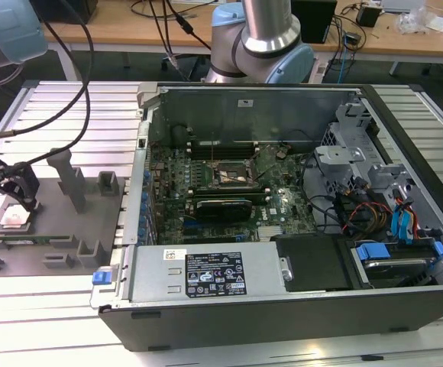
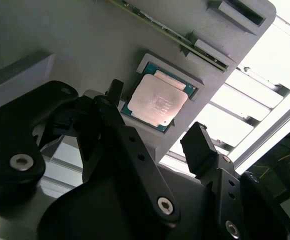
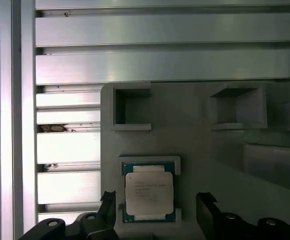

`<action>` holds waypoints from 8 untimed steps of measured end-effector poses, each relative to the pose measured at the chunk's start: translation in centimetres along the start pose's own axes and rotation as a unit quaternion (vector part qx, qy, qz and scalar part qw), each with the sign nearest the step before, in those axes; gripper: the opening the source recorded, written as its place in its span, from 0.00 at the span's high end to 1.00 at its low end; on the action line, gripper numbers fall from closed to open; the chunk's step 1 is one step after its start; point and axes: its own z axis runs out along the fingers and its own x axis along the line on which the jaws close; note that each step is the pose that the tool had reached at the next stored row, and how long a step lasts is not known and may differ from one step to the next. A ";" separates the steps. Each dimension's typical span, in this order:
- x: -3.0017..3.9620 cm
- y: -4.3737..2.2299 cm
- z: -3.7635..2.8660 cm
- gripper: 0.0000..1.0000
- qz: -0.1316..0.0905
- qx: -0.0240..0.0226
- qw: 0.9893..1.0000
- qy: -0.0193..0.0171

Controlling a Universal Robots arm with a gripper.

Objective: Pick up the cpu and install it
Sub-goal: 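Pick up the cpu and move it towards the insertion slot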

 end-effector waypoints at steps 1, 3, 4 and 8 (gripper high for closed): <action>0.00 0.00 0.09 0.26 0.000 0.000 1.000 0.000; 0.01 -0.01 0.29 0.26 -0.002 0.000 1.000 0.000; 0.01 -0.02 0.58 0.26 -0.003 0.000 1.000 0.000; 0.02 -0.04 1.00 0.26 -0.010 0.000 1.000 0.000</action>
